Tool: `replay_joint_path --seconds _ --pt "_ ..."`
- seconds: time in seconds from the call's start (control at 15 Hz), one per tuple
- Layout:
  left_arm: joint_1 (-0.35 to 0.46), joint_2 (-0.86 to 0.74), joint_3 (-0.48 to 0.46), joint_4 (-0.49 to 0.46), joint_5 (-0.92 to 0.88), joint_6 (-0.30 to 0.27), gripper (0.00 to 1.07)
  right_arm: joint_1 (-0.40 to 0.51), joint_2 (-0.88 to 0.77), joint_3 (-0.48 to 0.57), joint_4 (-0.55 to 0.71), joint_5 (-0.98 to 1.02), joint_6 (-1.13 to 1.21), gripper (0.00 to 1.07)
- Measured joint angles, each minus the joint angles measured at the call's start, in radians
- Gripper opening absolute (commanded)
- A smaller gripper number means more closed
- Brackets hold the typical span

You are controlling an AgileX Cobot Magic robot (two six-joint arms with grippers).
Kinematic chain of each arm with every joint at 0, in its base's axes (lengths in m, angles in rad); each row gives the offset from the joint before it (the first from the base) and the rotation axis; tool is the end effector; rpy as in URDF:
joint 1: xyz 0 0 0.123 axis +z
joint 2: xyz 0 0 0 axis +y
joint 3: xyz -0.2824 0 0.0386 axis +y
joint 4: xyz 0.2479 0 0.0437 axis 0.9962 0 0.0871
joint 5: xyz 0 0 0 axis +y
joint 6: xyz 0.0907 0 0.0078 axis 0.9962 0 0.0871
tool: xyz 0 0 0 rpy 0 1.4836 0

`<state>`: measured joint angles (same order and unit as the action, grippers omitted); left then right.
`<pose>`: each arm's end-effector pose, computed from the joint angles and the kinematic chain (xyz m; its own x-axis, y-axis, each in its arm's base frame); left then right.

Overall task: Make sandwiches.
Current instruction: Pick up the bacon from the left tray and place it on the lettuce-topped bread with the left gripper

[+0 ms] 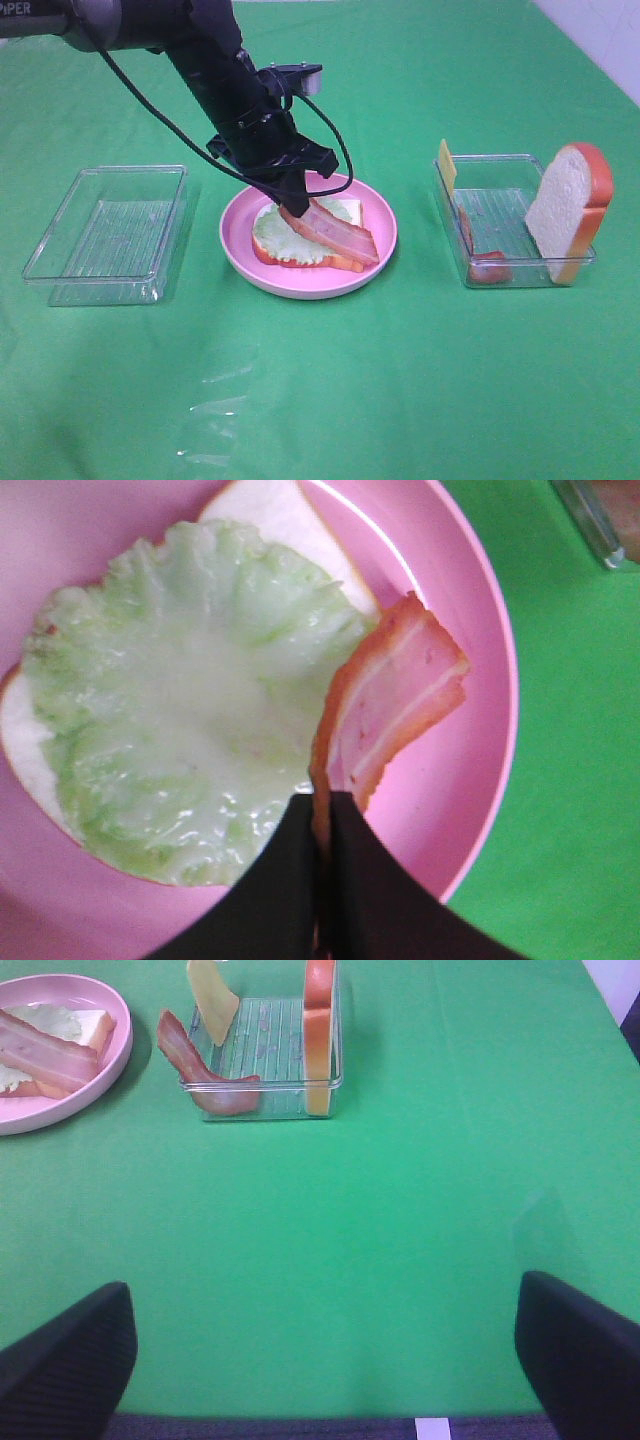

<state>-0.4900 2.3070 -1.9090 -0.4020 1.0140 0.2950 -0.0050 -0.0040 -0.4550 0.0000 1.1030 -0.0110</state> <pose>0.4160 -0.2562 0.1681 -0.8058 0.5088 -0.3029 0.5872 0.7529 -0.2973 -0.0025 0.0000 0.2613 -0.5285 -0.0084 -0.8489 -0.0008 1.0000 -0.0093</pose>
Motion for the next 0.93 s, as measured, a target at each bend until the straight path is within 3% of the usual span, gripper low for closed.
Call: replay_joint_path --seconds 0.13,0.47,0.6,0.93 --pt "0.000 0.001 0.000 0.052 -0.034 -0.021 0.00 0.000 0.000 0.000 0.000 0.000 0.000 0.99" --pt "0.000 0.001 0.000 0.071 -0.080 -0.049 0.00 0.000 0.000 0.000 0.000 0.000 0.000 0.99" --pt "0.000 0.001 0.000 0.106 -0.084 -0.085 0.00 0.000 0.000 0.000 0.000 0.000 0.000 0.99" --pt "0.000 0.001 0.000 0.111 -0.077 -0.094 0.00 0.000 0.000 0.000 0.000 0.000 0.000 0.99"
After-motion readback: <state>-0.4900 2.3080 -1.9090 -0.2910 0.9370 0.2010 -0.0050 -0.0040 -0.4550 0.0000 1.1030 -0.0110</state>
